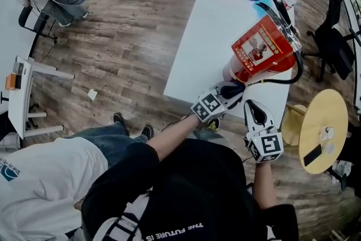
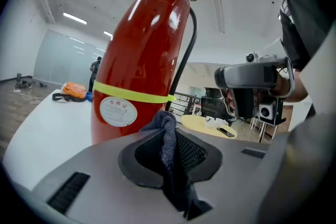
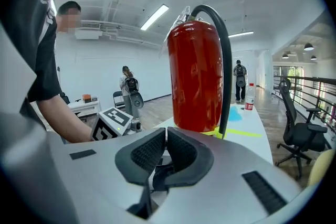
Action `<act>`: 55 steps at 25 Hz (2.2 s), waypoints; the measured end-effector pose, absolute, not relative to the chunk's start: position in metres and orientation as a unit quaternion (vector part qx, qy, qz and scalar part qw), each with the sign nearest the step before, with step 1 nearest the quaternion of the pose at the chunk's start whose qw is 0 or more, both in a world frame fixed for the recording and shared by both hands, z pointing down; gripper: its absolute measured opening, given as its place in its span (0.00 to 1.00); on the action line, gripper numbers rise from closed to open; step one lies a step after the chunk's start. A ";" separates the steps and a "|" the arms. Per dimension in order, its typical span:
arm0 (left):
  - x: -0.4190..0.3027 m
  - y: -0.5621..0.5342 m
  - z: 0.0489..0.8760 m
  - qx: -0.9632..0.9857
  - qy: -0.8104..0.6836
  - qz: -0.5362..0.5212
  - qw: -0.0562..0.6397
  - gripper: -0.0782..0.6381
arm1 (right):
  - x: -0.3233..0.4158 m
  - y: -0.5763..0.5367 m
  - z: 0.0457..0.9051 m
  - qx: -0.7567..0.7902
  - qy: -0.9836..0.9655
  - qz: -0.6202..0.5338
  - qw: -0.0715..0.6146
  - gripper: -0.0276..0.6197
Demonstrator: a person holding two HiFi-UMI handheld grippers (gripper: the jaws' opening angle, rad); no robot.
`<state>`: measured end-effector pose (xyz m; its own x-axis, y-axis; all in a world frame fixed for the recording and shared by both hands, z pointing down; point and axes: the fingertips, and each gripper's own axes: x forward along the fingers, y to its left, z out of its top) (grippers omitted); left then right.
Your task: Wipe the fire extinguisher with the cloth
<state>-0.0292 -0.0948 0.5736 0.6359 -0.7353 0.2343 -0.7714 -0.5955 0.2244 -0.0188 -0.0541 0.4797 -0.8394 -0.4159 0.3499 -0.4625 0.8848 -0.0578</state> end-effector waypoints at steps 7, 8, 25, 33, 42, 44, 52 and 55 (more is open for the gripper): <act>-0.025 -0.093 0.525 0.891 -0.435 0.032 0.128 0.20 | 0.002 -0.061 0.483 0.260 -0.949 0.062 0.166 0.08; -0.027 -0.093 0.513 0.891 -0.437 0.023 0.120 0.20 | 0.003 -0.062 0.482 0.257 -0.950 0.060 0.167 0.09; -0.098 -0.101 0.362 0.832 -0.554 -0.039 -0.007 0.20 | 0.033 -0.078 0.413 0.241 -0.966 0.001 0.094 0.32; -0.136 -0.132 0.438 0.815 -0.578 0.032 0.028 0.20 | 0.043 -0.085 0.421 0.261 -0.958 0.006 0.120 0.32; -0.141 -0.175 0.423 0.846 -0.531 0.038 0.009 0.19 | 0.035 -0.075 0.426 0.250 -0.961 0.018 0.113 0.32; -0.143 -0.187 0.419 0.851 -0.523 0.045 0.007 0.19 | 0.033 -0.078 0.429 0.251 -0.961 0.026 0.112 0.32; -0.128 -0.148 0.586 0.862 -0.457 0.169 0.143 0.19 | 0.021 -0.069 0.451 0.247 -0.959 0.055 0.124 0.32; -0.103 -0.110 0.601 0.868 -0.443 0.143 0.171 0.19 | 0.015 -0.062 0.462 0.244 -0.958 0.072 0.130 0.32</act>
